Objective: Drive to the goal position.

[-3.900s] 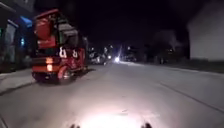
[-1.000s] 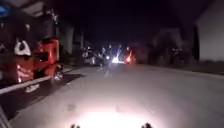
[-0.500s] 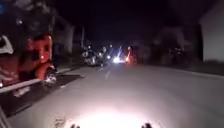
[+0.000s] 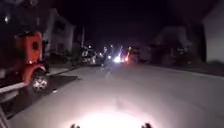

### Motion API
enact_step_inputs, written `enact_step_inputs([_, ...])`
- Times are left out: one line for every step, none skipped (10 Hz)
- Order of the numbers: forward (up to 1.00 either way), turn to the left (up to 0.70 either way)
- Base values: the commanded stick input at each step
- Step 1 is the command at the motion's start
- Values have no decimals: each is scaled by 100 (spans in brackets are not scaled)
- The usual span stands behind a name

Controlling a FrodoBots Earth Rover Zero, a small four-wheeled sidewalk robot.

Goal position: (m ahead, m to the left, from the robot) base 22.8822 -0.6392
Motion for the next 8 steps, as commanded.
enact_step_inputs([70, 0])
enact_step_inputs([70, 0])
enact_step_inputs([70, 0])
enact_step_inputs([70, 0])
enact_step_inputs([70, 0])
enact_step_inputs([70, 0])
enact_step_inputs([70, 0])
enact_step_inputs([70, 0])
